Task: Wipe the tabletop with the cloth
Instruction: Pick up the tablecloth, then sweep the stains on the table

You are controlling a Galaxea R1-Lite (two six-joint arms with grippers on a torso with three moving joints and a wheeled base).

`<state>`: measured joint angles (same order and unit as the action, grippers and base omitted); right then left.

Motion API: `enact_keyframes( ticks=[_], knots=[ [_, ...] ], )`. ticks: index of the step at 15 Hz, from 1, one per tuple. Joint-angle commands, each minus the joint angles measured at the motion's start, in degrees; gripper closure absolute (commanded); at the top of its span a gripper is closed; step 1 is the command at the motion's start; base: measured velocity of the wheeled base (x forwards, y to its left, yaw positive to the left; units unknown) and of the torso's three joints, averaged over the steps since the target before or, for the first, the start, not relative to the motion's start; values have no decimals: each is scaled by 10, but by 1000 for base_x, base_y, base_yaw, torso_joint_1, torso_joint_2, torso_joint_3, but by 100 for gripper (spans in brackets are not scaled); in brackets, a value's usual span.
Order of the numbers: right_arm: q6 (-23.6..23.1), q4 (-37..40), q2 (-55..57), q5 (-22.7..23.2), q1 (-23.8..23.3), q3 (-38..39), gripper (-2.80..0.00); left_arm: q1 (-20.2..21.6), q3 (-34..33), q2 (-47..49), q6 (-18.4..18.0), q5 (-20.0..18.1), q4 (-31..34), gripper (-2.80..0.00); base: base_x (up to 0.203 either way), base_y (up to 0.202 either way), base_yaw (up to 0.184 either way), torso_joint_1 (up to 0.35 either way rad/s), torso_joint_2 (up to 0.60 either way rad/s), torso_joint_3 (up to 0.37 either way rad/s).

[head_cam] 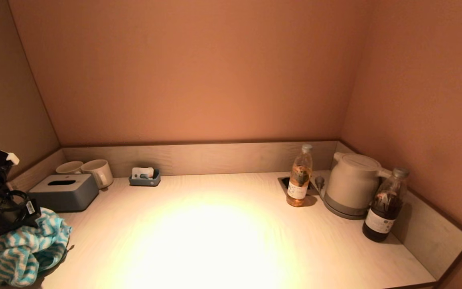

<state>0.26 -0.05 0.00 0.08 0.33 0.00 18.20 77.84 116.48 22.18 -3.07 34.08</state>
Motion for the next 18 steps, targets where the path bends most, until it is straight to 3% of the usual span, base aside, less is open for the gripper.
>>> enact_keyframes(
  ticks=[1,4,7,11,14,18],
  knots=[
    [0,0,0,0,0,0,0,-24,3,-99,1,-34,16,0,0,0,0,0,0,0],
    [-1,0,0,0,0,0,0,-121,4,-199,-8,-84,34,0,0,0,0,0,0,0],
    [-1,0,0,0,0,0,0,-251,7,-257,-19,-93,35,0,0,0,0,0,0,0],
    [-1,0,0,0,0,0,0,-378,61,-269,-23,-99,17,0,0,0,0,0,0,0],
    [-1,0,0,0,0,0,0,-407,124,-252,-16,-101,-18,0,0,0,0,0,0,0],
    [0,0,0,0,0,0,0,-409,126,-218,4,-97,-120,0,0,0,0,0,0,0]
  ],
)
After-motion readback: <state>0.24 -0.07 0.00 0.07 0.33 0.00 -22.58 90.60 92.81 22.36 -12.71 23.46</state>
